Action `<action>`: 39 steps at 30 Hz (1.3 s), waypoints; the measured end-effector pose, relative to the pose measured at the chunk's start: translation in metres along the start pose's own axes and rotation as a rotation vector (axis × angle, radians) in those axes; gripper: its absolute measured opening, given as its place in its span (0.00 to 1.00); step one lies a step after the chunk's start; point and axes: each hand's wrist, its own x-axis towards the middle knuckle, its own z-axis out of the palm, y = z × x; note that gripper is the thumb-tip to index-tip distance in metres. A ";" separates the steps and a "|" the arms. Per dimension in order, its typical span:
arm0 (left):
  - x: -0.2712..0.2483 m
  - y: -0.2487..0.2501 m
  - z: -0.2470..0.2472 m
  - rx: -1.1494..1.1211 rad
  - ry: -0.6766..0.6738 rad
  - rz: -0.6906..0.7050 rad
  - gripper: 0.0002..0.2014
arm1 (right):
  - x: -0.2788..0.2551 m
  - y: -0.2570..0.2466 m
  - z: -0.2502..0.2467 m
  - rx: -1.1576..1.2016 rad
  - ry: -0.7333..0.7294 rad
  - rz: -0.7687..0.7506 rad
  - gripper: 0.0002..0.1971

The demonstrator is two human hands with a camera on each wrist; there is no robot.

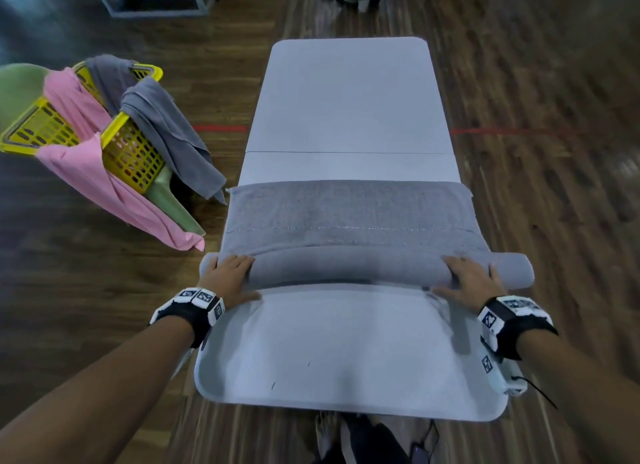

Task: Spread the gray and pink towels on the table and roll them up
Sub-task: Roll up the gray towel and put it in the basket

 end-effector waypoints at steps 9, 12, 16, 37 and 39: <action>0.000 0.009 -0.003 -0.029 0.088 -0.074 0.20 | 0.009 -0.009 -0.017 0.054 0.076 0.074 0.18; -0.006 0.009 0.007 -0.091 0.096 -0.003 0.26 | 0.000 -0.010 0.002 0.063 0.098 0.007 0.26; -0.015 0.003 0.015 0.040 0.004 0.025 0.19 | -0.019 -0.002 0.015 -0.070 -0.018 -0.059 0.25; -0.007 0.000 0.012 -0.061 0.062 0.098 0.35 | -0.013 -0.004 0.005 -0.010 0.079 -0.078 0.31; -0.007 -0.002 0.011 -0.025 0.015 0.123 0.31 | -0.013 0.000 0.009 -0.074 0.011 -0.111 0.30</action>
